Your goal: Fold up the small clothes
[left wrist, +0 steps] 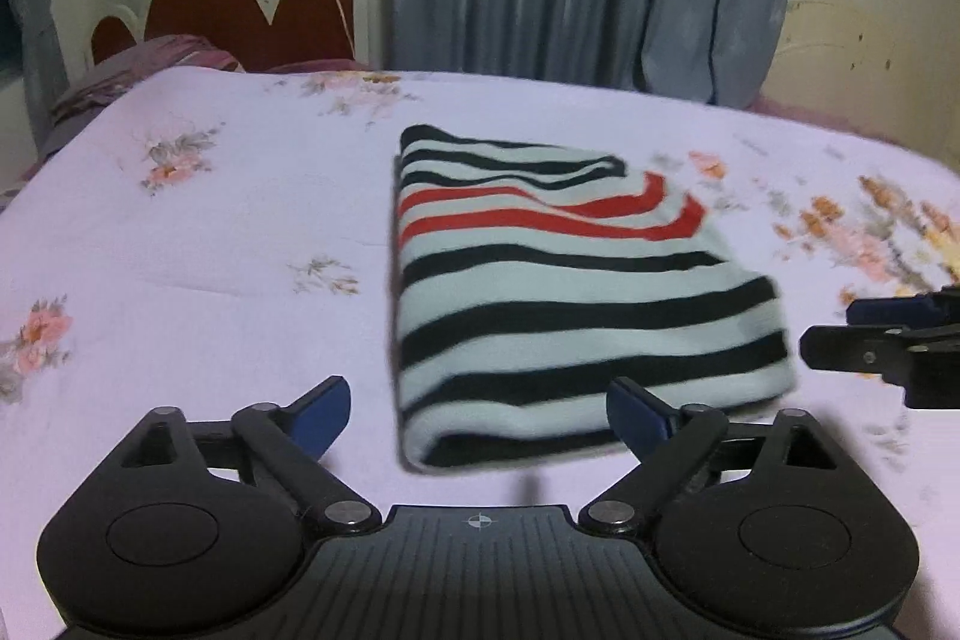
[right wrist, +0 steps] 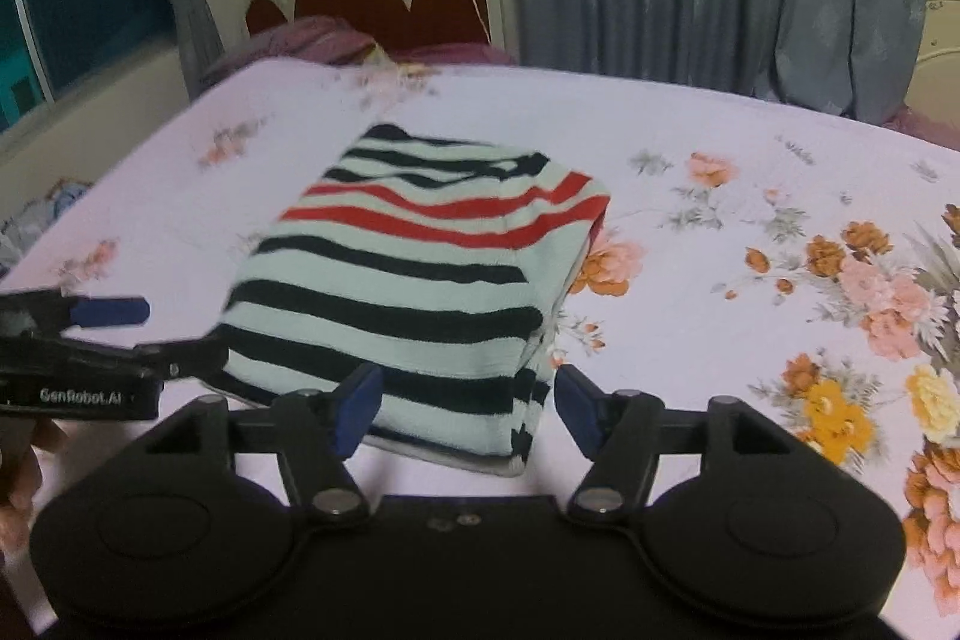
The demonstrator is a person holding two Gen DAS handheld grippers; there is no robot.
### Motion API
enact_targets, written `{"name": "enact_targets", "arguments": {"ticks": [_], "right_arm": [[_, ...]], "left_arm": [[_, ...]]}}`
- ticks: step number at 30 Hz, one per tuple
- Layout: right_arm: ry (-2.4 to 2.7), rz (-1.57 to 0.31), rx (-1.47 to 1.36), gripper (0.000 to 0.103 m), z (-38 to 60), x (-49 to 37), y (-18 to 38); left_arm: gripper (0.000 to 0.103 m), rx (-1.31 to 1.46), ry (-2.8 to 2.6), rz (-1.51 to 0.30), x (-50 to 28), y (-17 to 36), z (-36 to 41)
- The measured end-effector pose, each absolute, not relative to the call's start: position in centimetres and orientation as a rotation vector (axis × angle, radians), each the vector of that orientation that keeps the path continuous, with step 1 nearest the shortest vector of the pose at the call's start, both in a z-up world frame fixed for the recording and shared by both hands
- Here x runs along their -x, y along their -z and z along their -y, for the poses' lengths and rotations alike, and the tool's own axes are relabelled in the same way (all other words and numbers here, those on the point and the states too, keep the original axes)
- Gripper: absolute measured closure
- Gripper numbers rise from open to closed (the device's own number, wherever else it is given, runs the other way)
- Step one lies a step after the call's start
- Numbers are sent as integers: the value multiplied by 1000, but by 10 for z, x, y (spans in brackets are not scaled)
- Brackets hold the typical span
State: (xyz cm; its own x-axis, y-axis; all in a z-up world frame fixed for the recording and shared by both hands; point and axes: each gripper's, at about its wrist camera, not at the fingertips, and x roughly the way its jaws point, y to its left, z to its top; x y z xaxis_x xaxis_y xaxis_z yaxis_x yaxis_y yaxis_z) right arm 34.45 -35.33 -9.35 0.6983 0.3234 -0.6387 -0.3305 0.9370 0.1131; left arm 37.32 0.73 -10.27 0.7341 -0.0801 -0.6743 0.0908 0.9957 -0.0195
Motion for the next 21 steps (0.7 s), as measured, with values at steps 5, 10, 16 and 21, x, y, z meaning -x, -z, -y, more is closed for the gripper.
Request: {"name": "enact_targets", "arguments": {"ticks": [5,10,16,21], "right_arm": [[-314,-685,7,1,365,-317,79],[-235,-659,9,1,379,-284,64],[-213,-608,-7,1,393,-229,43],[-206,-573,-8,1,400,-186,28]], "left_arm": [[0,9,79,-677,-333,76,4],[0,-13,54,-633,-291,50,17],[0,-25,69,-584,-237,19,26],[0,-14,65,-559,-193,4,28]]}}
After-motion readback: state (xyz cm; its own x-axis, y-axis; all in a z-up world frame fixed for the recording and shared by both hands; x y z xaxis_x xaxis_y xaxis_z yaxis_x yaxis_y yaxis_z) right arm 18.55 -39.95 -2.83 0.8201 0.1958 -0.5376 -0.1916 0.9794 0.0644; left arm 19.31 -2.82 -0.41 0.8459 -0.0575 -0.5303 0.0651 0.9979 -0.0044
